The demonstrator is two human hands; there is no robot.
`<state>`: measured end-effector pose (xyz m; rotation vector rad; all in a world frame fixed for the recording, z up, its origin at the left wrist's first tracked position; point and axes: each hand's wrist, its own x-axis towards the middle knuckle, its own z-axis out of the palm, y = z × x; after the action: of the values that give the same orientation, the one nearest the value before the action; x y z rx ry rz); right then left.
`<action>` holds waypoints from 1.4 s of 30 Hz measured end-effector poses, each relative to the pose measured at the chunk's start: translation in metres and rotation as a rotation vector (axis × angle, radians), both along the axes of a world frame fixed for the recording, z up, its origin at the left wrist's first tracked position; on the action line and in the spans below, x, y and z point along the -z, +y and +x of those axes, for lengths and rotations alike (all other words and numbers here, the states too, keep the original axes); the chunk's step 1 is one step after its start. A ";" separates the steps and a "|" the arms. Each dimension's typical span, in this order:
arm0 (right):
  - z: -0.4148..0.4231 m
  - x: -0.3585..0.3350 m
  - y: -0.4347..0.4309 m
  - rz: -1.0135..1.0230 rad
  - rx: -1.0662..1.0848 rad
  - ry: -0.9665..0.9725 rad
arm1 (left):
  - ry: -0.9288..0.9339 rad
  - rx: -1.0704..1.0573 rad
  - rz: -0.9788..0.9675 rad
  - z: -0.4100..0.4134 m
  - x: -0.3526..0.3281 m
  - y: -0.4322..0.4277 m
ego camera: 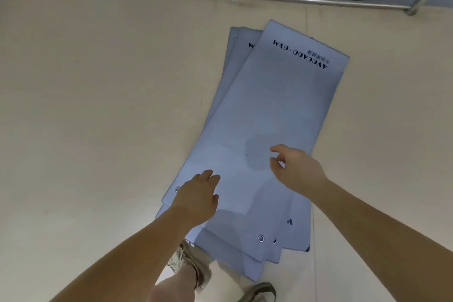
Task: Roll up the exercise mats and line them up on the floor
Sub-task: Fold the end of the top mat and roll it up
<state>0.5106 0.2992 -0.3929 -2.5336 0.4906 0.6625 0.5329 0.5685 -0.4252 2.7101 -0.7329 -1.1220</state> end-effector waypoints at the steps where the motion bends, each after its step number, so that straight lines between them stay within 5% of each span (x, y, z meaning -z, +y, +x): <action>1: -0.009 0.012 0.003 0.002 0.010 0.010 | 0.003 0.028 0.002 -0.005 0.009 0.005; 12: -0.118 0.220 0.038 0.050 0.115 0.059 | -0.079 0.367 0.026 -0.040 0.197 0.031; 19: -0.127 0.433 0.058 -0.037 -0.059 0.140 | -0.171 0.685 0.080 -0.023 0.415 0.035; 25: -0.136 0.555 0.075 -0.129 -0.219 0.106 | -0.167 0.853 0.115 -0.014 0.526 0.032; 33: -0.189 0.590 0.117 -0.038 -0.033 -0.007 | -0.199 0.887 0.030 -0.064 0.563 0.068; 42: -0.198 0.575 0.149 0.021 -0.165 0.090 | -0.183 0.897 0.043 -0.074 0.565 0.076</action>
<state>0.3127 0.4481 -0.9683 -2.5520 0.3046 0.8402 0.4584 0.6440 -0.9906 2.5431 -2.0922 -0.9865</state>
